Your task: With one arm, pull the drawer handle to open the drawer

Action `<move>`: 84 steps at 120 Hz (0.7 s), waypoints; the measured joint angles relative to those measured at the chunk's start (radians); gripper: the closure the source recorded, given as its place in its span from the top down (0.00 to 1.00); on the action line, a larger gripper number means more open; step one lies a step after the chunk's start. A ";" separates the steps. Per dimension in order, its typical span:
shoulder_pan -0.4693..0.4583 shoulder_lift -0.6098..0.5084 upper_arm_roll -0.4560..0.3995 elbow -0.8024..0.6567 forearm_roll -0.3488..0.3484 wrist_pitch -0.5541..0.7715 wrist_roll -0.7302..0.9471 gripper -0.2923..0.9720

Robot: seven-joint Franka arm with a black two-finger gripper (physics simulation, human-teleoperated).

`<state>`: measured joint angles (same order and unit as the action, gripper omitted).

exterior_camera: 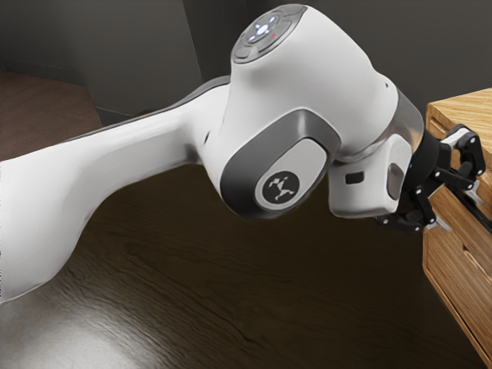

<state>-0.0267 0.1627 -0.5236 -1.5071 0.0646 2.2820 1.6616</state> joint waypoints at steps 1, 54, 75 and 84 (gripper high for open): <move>0.000 0.001 0.000 0.002 0.000 0.000 -0.001 0.40; -0.001 -0.015 0.000 -0.002 0.002 -0.019 -0.055 0.28; 0.001 -0.043 0.001 -0.030 0.001 -0.028 -0.072 0.27; 0.001 -0.058 0.003 -0.047 0.001 -0.031 -0.078 0.26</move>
<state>-0.0255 0.1044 -0.5203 -1.5538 0.0659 2.2507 1.5833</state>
